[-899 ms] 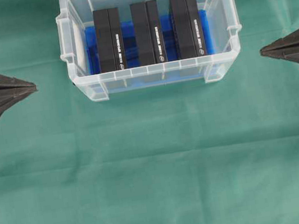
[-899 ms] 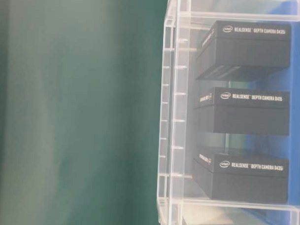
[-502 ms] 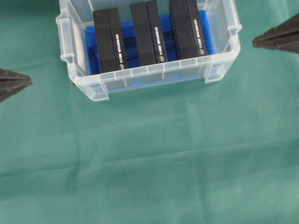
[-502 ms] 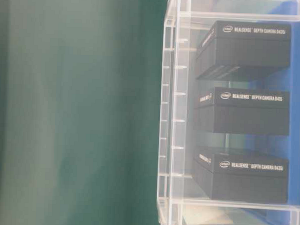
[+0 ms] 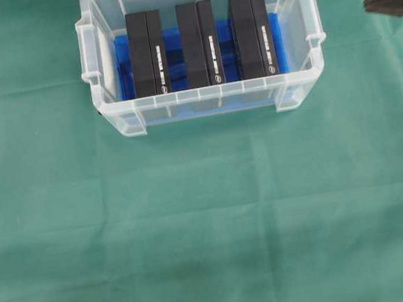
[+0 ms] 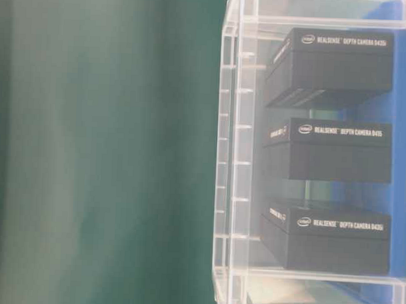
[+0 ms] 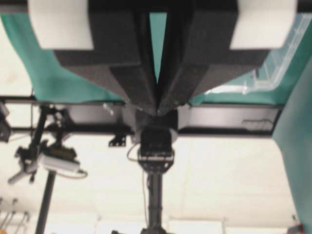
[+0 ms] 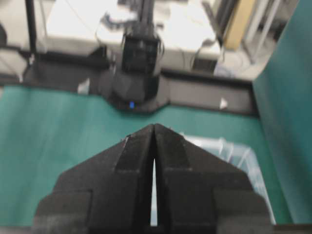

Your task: Take the box out of the case with both arms.

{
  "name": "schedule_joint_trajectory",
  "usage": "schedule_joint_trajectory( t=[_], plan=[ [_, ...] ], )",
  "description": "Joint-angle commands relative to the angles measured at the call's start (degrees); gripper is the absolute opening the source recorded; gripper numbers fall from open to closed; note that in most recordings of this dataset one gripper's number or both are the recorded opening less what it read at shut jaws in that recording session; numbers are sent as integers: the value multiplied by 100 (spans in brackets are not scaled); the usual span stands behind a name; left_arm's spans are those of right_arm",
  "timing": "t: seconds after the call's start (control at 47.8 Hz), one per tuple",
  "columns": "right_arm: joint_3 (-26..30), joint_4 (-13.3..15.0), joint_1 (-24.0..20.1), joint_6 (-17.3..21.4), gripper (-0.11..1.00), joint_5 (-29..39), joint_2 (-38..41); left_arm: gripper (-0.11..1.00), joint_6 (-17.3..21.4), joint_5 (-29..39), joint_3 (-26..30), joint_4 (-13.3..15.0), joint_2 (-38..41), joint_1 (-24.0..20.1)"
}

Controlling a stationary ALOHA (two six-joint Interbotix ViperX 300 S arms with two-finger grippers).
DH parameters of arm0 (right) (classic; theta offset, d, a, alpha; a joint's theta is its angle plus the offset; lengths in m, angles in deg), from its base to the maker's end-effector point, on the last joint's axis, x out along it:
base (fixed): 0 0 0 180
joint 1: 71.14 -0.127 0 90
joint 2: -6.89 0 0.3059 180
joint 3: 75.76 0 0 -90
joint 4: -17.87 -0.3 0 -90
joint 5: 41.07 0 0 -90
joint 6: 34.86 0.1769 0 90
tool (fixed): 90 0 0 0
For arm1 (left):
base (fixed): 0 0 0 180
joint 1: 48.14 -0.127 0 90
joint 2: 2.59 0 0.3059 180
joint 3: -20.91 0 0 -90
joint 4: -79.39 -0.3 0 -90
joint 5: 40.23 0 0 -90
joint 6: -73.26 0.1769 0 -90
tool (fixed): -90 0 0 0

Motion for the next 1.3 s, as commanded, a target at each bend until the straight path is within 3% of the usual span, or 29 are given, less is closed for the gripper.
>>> schedule_joint_trajectory(
  t=[0.0,0.167,0.314,0.858,0.983,1.276],
  plan=[
    [193,-26,9,132,-1,-105,9,0,9,26,141,-18,44,18],
    [193,-18,9,624,-1,114,18,0,0,114,158,-18,97,35],
    [211,0,9,853,-1,835,70,0,0,650,211,-18,132,62],
    [439,0,9,861,-1,5854,633,0,-26,5256,606,18,457,97],
    [439,9,0,861,-1,6671,686,0,-290,6012,633,18,527,97],
    [439,53,0,940,-1,6847,817,0,-914,6346,633,-9,589,97]
  ],
)
